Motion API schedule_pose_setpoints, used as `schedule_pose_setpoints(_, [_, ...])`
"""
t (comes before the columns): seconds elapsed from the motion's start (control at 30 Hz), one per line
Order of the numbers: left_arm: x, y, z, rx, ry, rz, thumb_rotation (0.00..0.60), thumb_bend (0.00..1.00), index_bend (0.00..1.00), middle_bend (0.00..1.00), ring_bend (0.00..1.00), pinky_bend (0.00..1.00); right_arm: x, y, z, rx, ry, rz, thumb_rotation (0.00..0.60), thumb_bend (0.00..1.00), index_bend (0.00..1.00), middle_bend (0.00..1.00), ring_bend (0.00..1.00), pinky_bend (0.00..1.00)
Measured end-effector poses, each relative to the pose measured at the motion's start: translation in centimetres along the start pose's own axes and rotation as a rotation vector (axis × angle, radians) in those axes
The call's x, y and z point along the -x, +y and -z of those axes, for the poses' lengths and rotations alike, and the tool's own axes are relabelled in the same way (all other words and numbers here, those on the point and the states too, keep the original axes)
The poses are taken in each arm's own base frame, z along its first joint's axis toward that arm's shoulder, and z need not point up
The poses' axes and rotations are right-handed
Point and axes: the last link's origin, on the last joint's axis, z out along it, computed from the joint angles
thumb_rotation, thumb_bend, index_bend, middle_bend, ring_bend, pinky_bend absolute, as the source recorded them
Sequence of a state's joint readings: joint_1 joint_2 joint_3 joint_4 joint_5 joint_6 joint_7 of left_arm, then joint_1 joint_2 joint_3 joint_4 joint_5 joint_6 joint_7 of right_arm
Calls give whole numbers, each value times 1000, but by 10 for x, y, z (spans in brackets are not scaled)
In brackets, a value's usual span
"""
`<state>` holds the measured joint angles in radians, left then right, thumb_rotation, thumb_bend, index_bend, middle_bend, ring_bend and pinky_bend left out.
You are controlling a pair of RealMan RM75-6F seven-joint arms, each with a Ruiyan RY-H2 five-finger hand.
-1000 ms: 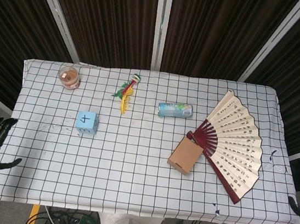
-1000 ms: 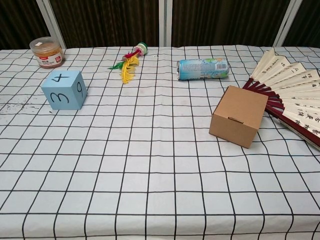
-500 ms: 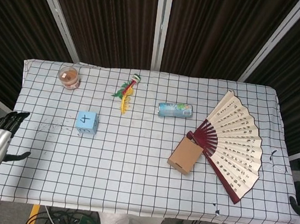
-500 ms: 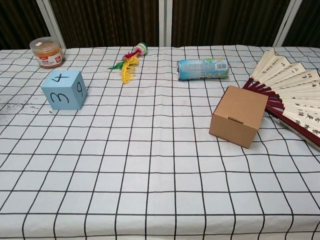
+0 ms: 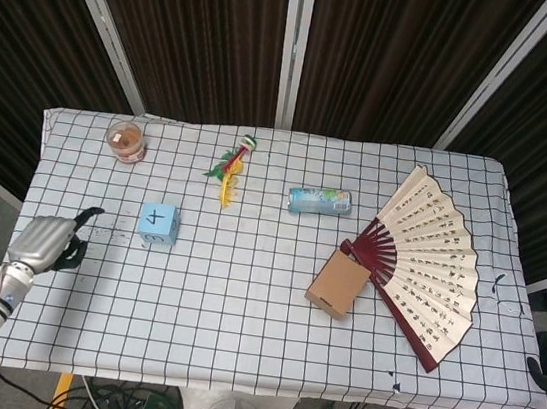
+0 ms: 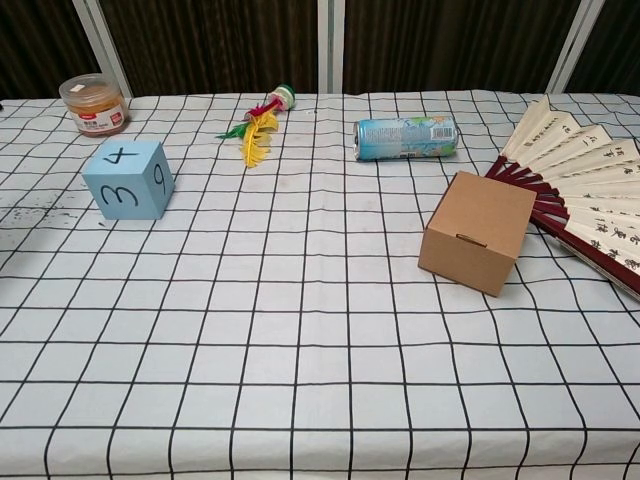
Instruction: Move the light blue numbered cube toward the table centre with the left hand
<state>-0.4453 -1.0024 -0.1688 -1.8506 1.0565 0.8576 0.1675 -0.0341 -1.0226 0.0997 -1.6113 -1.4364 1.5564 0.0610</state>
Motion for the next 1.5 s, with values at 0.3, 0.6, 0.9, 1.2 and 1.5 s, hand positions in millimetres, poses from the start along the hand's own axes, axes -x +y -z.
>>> schedule_pose_setpoints(0.3, [-19,22,-55,-15,-177,59,600,667,129,926,945,956,7,2,-3,12,-25,2,600,158,0,0,0,0])
schedule_pose_setpoints(0.6, [-22,25,-82,-77,-287,26,600,670,128,925,945,959,8,4,-5,16,-24,-1,600,158,0,0,0,0])
schedule_pose_setpoints(0.9, [-22,31,-98,-116,-343,4,600,677,127,925,947,965,10,7,-5,20,-28,-2,600,158,0,0,0,0])
schedule_pose_setpoints(1.2, [-27,48,-107,-87,-383,-21,600,705,121,926,950,970,12,9,-6,29,-33,-2,600,158,0,0,0,0])
schedule_pose_setpoints(1.5, [-28,64,-115,-69,-411,-39,600,710,116,926,950,970,15,12,-6,39,-42,-5,600,159,0,0,0,0])
